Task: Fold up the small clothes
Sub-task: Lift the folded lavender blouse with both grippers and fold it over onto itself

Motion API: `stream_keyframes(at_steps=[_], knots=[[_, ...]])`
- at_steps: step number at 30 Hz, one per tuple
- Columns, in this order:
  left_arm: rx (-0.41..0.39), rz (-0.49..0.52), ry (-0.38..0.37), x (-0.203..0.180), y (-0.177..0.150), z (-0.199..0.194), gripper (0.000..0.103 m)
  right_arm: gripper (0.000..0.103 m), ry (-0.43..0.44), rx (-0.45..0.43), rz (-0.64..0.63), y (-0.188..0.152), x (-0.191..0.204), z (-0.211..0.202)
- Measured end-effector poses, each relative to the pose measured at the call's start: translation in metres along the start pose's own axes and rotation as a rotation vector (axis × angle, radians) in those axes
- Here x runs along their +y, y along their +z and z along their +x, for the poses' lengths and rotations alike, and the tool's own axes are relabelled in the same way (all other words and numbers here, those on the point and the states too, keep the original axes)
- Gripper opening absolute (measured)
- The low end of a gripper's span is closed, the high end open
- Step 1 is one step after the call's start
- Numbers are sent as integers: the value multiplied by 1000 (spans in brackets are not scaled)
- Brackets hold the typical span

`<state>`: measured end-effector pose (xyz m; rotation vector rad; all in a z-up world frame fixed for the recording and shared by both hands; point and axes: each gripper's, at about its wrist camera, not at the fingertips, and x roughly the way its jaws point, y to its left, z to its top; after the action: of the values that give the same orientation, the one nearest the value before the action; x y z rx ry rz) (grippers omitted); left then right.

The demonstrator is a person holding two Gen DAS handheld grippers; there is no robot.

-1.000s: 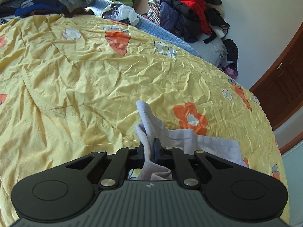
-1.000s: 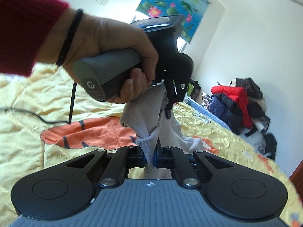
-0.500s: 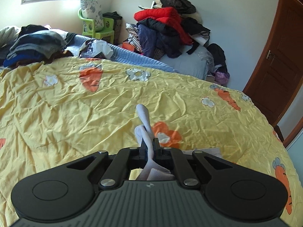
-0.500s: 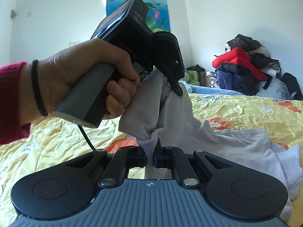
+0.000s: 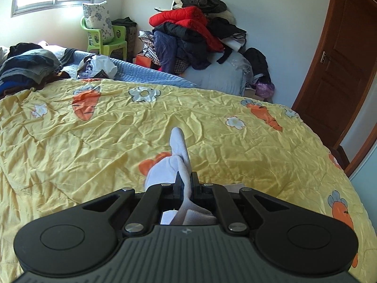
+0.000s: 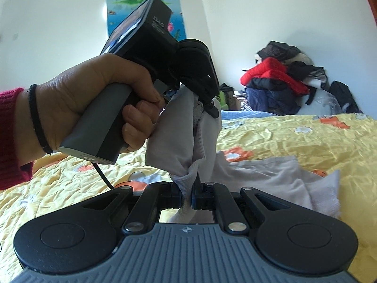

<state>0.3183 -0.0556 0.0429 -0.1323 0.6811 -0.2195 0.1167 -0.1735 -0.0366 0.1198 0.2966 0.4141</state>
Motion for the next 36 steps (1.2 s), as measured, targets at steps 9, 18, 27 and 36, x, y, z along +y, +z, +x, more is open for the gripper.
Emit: stream_keyframes(at_steps=[9,18,27,36], knots=[[41,38,-27,-41,-8,21,5,10,-48,9,63,-8,-28,-9],[109,61,-21,-69,-20,51,5,10,-48,37,233,-19,-69,-14],[187,57,-31,-84,-34,79,5,10,-12,77,469,-38,-105,-7],[228,46,-31,-97,-32,87,9,11,-4,96,527,-46,-116,-3]])
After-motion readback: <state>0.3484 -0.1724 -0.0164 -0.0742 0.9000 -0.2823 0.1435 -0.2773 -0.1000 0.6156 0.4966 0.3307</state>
